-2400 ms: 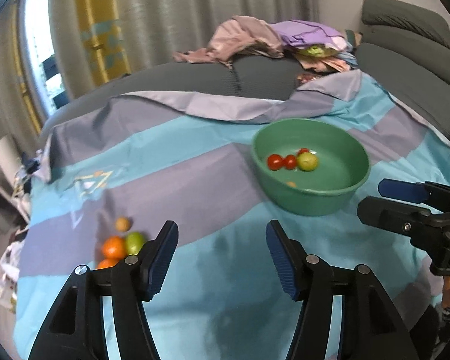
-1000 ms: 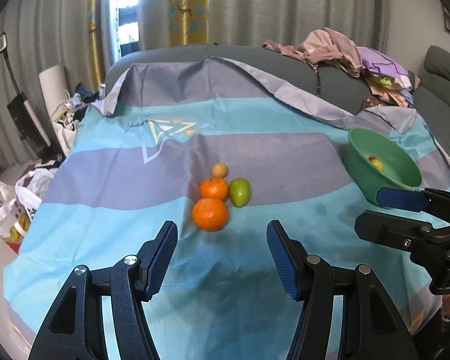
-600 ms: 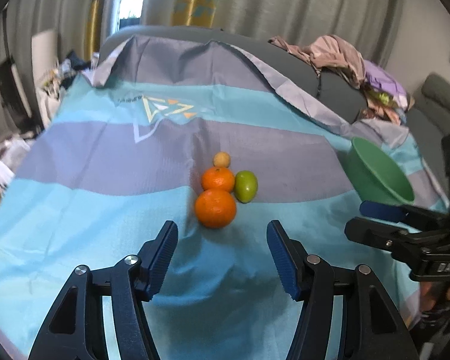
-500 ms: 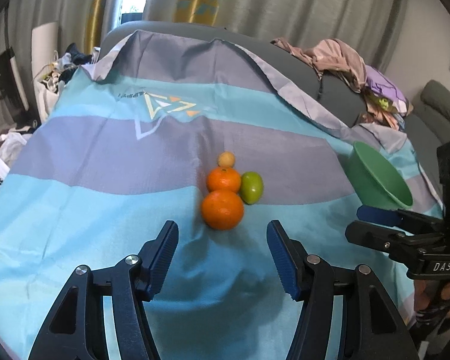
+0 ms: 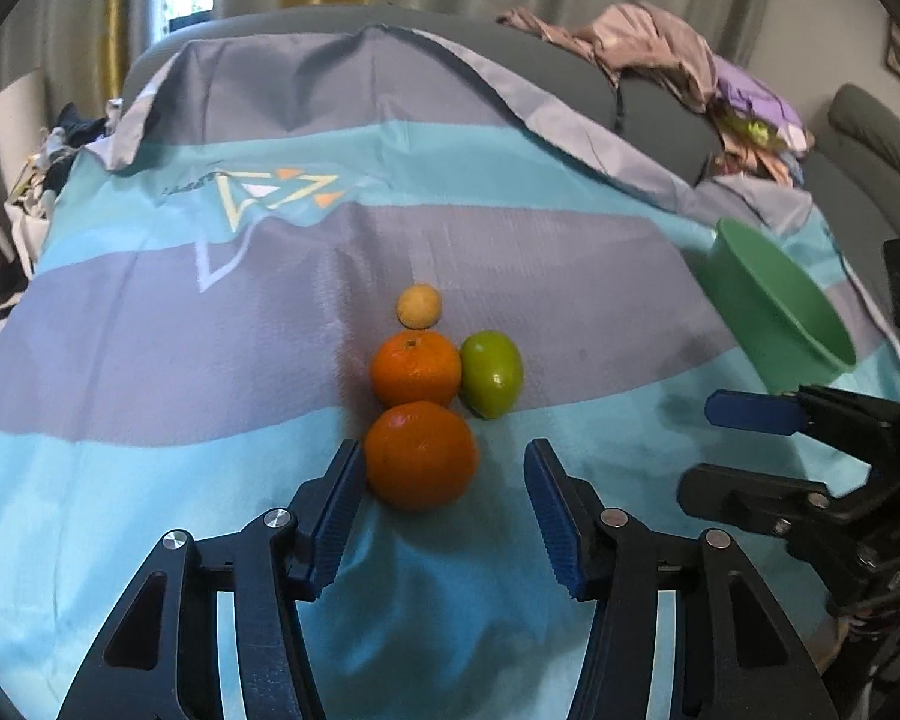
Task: Organize fruits
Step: 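Grasp a large orange with the left tool while the right tool grasps the green pear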
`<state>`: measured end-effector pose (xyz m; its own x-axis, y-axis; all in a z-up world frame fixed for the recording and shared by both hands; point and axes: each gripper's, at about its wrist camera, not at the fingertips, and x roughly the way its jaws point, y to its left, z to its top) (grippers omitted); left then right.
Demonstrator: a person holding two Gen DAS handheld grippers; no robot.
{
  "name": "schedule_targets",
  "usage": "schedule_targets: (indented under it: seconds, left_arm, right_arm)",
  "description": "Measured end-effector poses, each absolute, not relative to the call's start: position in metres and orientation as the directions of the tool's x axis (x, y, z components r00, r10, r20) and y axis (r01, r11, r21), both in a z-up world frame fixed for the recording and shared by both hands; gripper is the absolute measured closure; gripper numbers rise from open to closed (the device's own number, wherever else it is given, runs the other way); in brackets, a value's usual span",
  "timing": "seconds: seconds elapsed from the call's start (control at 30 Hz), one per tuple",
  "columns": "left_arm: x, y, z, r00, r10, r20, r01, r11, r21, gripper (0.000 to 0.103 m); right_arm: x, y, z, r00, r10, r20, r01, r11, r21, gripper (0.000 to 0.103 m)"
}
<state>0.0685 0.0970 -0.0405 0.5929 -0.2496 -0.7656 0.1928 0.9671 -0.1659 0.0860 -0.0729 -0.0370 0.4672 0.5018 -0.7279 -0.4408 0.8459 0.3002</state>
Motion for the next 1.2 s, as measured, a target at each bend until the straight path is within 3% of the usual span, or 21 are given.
schedule_targets:
  seconds: [0.2, 0.3, 0.43, 0.67, 0.83, 1.2]
  left_arm:
    - [0.08, 0.089, -0.051, 0.567, -0.195, -0.801, 0.2, 0.975, -0.095, 0.049]
    - [0.086, 0.087, -0.054, 0.564, -0.158, -0.811, 0.197, 0.979, -0.054, 0.056]
    - [0.087, 0.086, -0.055, 0.572, -0.162, -0.804, 0.203, 0.978, -0.053, 0.057]
    - [0.067, 0.113, -0.038, 0.612, -0.27, -0.743, 0.155, 0.963, -0.223, 0.058]
    - [0.047, 0.127, -0.024, 0.649, -0.273, -0.71, 0.141, 0.96, -0.24, 0.058]
    - [0.042, 0.139, -0.029, 0.646, -0.287, -0.707, 0.126, 0.954, -0.272, 0.058]
  right_arm:
    - [0.089, -0.076, -0.039, 0.465, 0.503, -0.728, -0.439, 0.845, 0.304, 0.026]
    - [0.094, -0.075, -0.041, 0.459, 0.508, -0.729, -0.438, 0.843, 0.312, 0.026]
    - [0.102, -0.073, -0.043, 0.442, 0.526, -0.727, -0.434, 0.835, 0.34, 0.026]
    - [0.126, -0.057, -0.052, 0.404, 0.547, -0.733, -0.426, 0.822, 0.379, 0.026]
    - [0.147, -0.035, -0.062, 0.386, 0.527, -0.757, -0.431, 0.829, 0.357, 0.028]
    - [0.17, -0.002, -0.071, 0.358, 0.501, -0.788, -0.504, 0.814, 0.289, 0.046]
